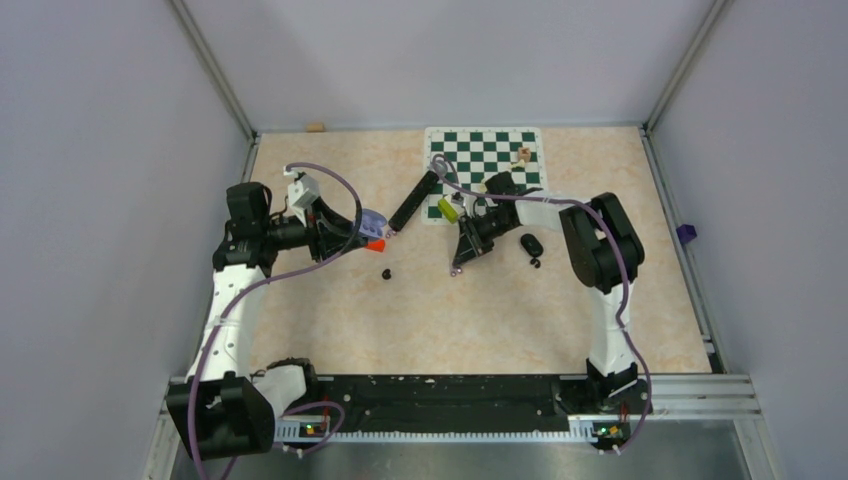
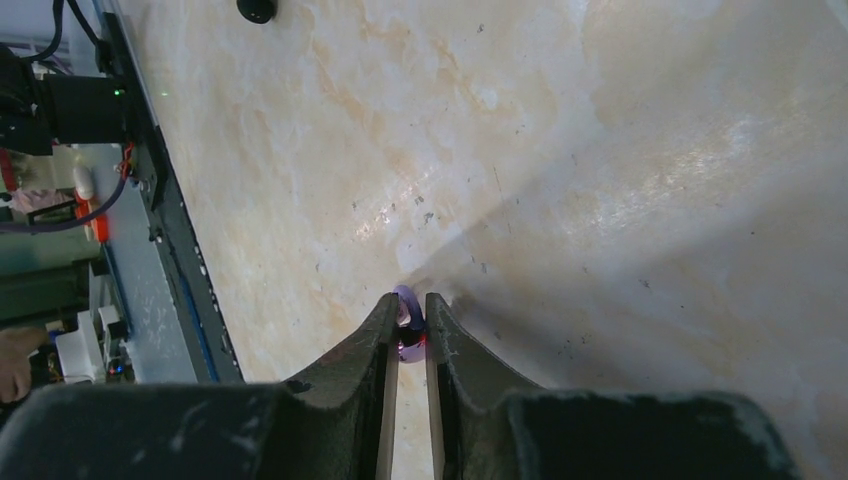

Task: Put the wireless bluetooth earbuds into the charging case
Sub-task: Pick up the earbud from the center of the board.

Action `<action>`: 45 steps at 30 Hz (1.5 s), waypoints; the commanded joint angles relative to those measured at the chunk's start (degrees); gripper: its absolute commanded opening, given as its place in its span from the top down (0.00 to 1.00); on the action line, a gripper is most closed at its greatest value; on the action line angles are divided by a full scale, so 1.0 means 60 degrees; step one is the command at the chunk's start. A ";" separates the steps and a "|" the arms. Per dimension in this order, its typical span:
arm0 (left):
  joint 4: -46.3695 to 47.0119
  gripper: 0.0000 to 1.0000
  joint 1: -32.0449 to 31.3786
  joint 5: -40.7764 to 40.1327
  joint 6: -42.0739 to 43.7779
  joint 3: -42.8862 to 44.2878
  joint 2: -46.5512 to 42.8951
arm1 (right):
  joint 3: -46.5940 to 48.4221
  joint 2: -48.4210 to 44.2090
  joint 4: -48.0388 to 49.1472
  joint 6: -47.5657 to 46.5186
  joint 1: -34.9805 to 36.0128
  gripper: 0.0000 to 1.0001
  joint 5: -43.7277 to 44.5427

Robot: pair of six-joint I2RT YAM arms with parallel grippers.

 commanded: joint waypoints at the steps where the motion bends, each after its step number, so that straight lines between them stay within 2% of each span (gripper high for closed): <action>1: 0.0363 0.98 0.0073 0.0428 0.0032 -0.0024 -0.0124 | -0.0008 0.0108 0.0185 0.0001 -0.0096 0.84 -0.0509; 4: 0.0365 0.98 0.0062 0.0435 0.0026 -0.0009 -0.0099 | 0.0001 0.0130 0.0151 -0.0006 -0.0135 0.82 -0.0638; 9: 0.0365 0.98 0.0059 0.0446 0.0035 -0.0011 -0.0080 | -0.0014 0.0137 0.0077 -0.0139 -0.0158 0.89 -0.0575; 14: 0.0357 0.98 0.0063 0.0462 0.0024 -0.0010 -0.0040 | 0.0014 0.0147 -0.0204 -0.0555 -0.0157 0.89 -0.0589; 19: 0.0362 0.98 0.0059 0.0484 0.0032 0.0003 -0.0024 | 0.0082 0.0206 -0.0468 -0.0799 -0.0165 0.83 -0.0871; 25: 0.0357 0.97 0.0060 0.0475 0.0027 -0.0004 -0.0034 | 0.0173 0.0258 -0.0605 -0.0815 -0.0164 0.82 -0.1055; 34: 0.0361 0.97 0.0066 0.0480 0.0034 0.0003 -0.0015 | 0.0298 0.0445 -0.0938 -0.0978 -0.0156 0.88 -0.1191; 45: 0.0351 0.97 0.0056 0.0494 0.0027 0.0001 0.0004 | 0.0603 0.0028 -0.1405 -0.1244 -0.0172 1.00 -0.1507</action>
